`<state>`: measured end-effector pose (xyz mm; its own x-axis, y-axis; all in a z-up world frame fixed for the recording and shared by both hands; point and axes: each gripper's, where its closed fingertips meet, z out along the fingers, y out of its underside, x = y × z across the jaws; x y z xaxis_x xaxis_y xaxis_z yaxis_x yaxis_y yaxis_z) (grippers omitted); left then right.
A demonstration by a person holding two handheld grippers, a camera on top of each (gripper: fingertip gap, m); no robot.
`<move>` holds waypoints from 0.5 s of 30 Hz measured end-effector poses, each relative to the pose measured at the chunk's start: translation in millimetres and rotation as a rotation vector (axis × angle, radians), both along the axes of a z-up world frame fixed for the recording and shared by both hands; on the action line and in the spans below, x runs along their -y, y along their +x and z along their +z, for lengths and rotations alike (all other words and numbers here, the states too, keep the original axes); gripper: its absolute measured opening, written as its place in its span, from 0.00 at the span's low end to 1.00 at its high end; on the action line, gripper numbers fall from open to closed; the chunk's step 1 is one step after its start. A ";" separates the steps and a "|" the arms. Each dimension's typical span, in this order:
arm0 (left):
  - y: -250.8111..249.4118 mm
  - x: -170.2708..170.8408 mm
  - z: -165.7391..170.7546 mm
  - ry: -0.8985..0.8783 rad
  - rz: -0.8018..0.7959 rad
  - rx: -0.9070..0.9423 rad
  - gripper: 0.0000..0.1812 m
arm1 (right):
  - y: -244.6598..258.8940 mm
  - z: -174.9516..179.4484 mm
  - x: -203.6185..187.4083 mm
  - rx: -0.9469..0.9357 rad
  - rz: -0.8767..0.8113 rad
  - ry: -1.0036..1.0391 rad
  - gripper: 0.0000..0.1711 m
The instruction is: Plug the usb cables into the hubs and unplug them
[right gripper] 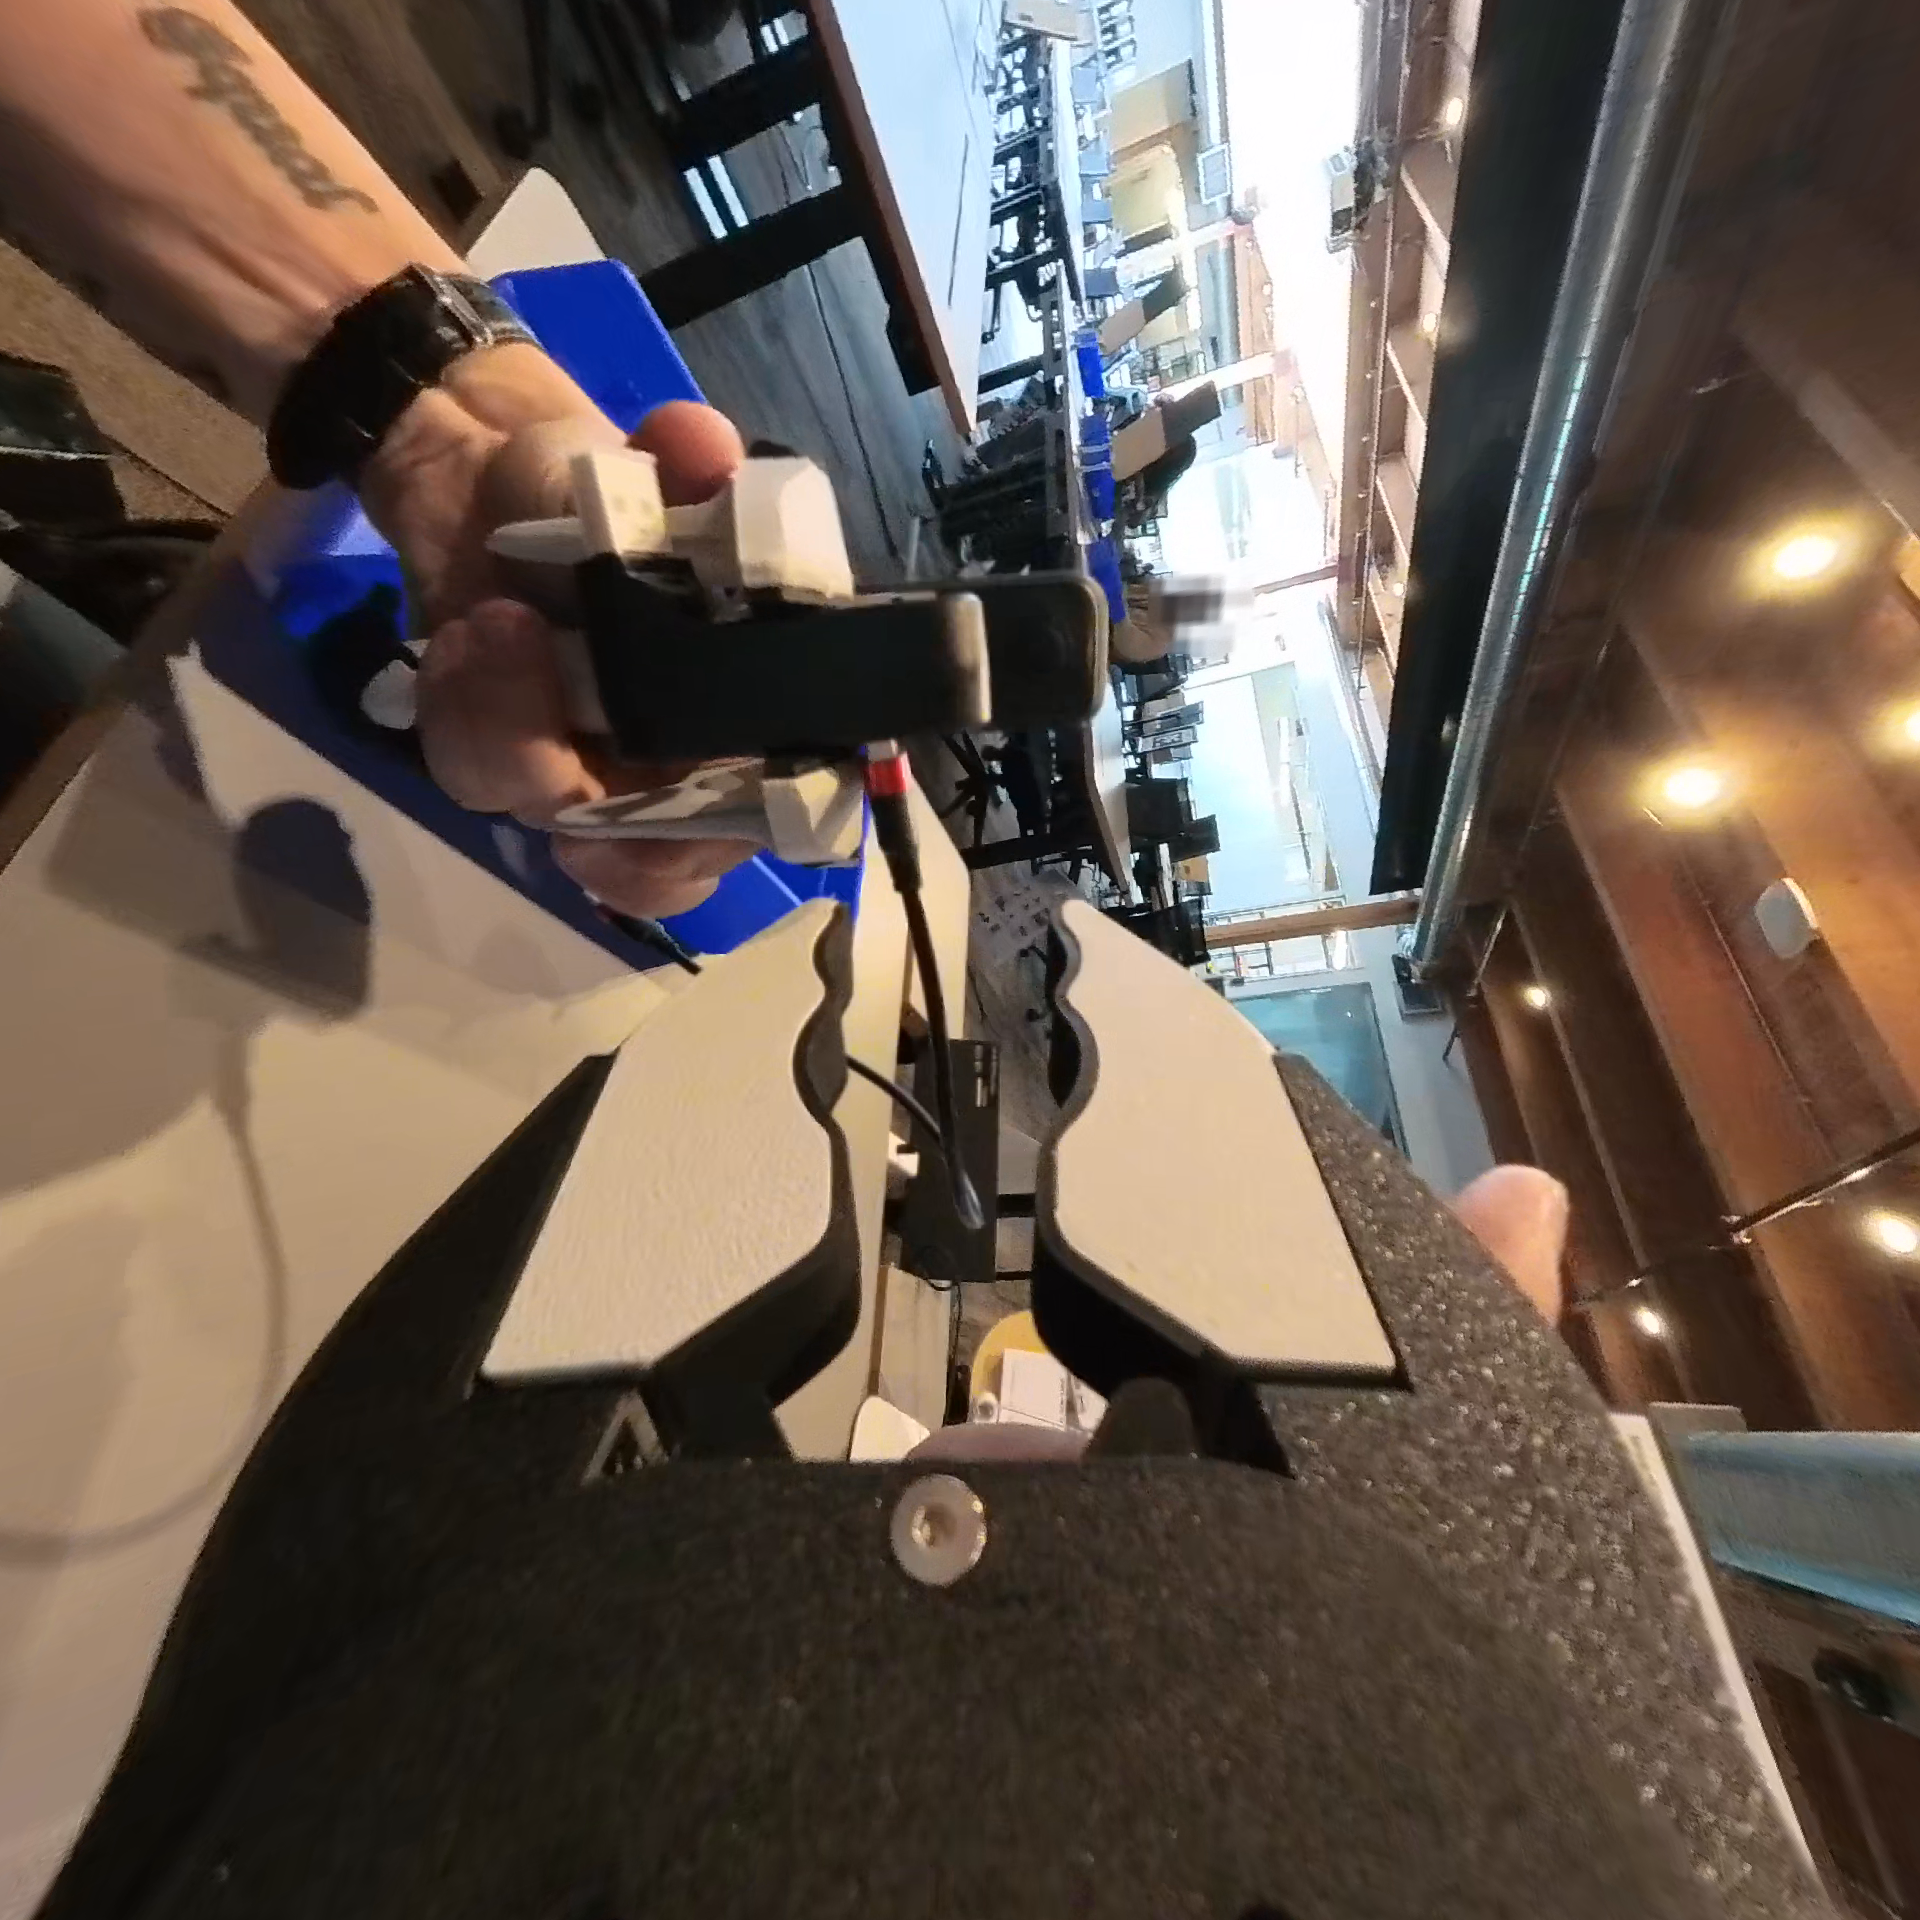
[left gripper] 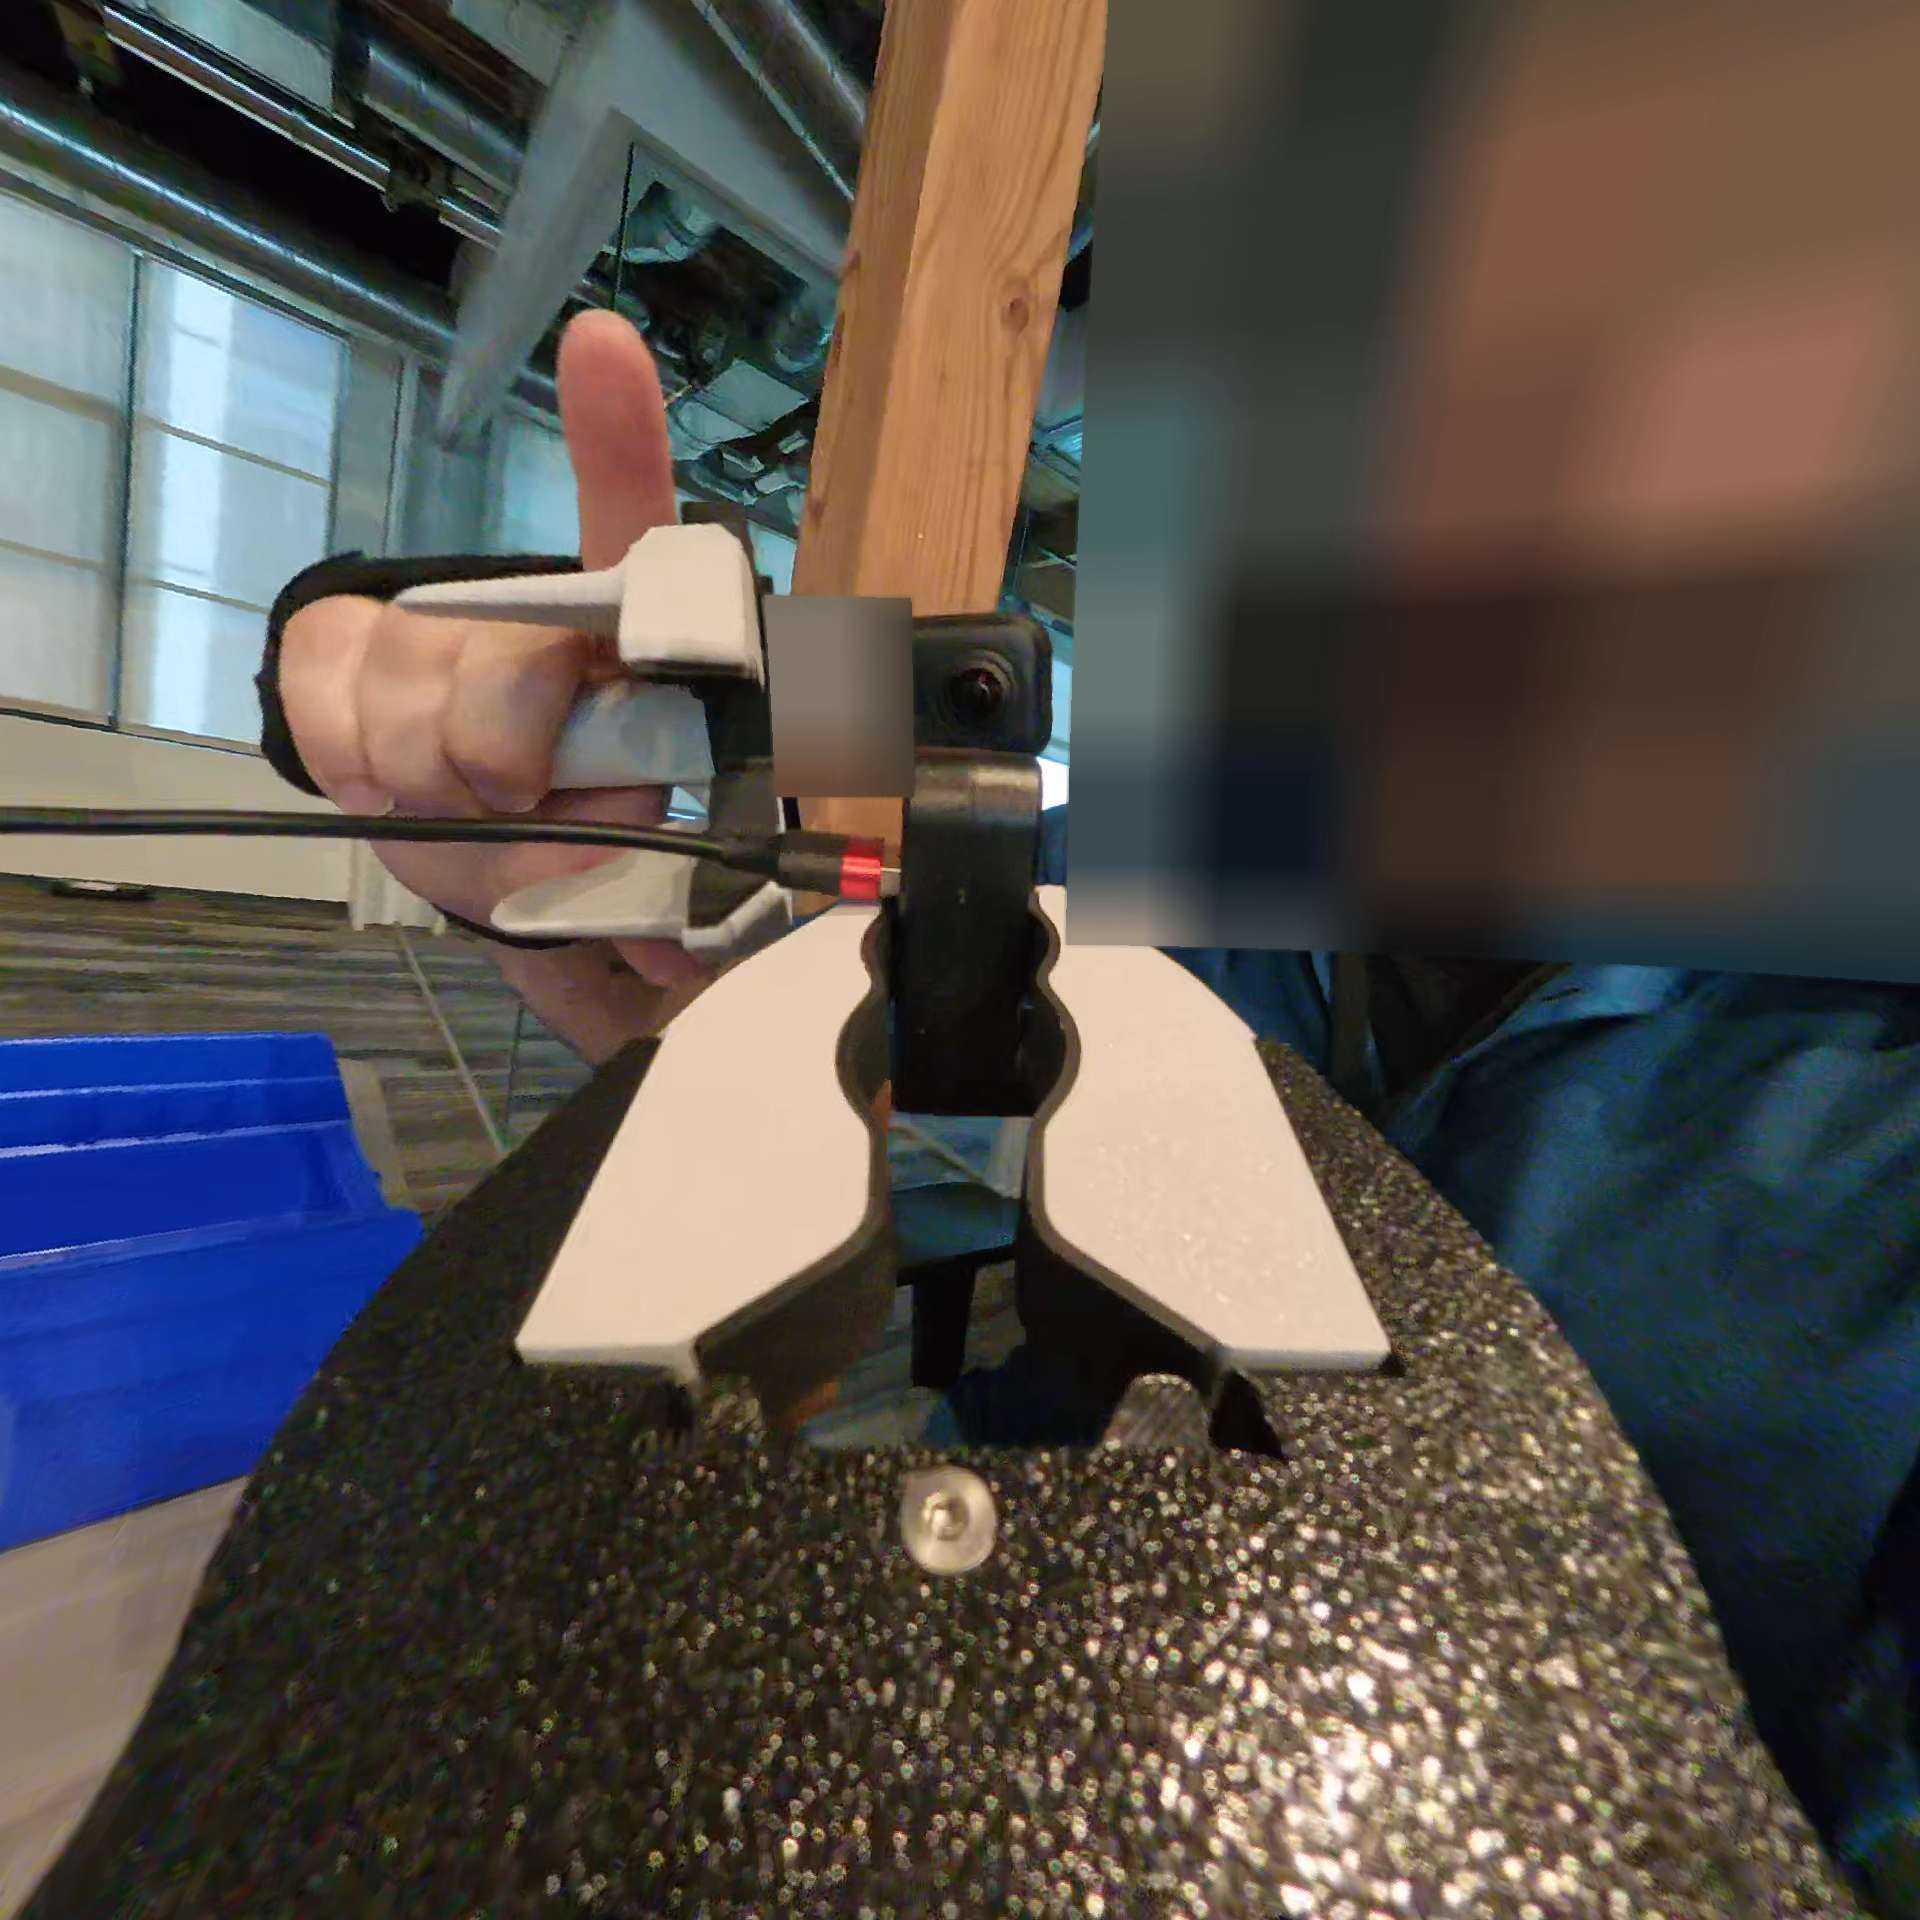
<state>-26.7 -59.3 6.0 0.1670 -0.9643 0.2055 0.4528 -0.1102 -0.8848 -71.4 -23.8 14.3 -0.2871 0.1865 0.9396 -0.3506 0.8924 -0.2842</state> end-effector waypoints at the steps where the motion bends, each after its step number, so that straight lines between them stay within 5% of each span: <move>1: -0.1 -0.9 -0.7 -0.011 -0.008 0.008 0.12 | -0.2 -1.1 1.6 0.003 0.006 0.004 0.20; 15: -4.7 -5.6 -4.4 -0.068 -0.050 0.069 0.12 | -3.5 -17.5 9.4 0.105 0.013 0.042 0.03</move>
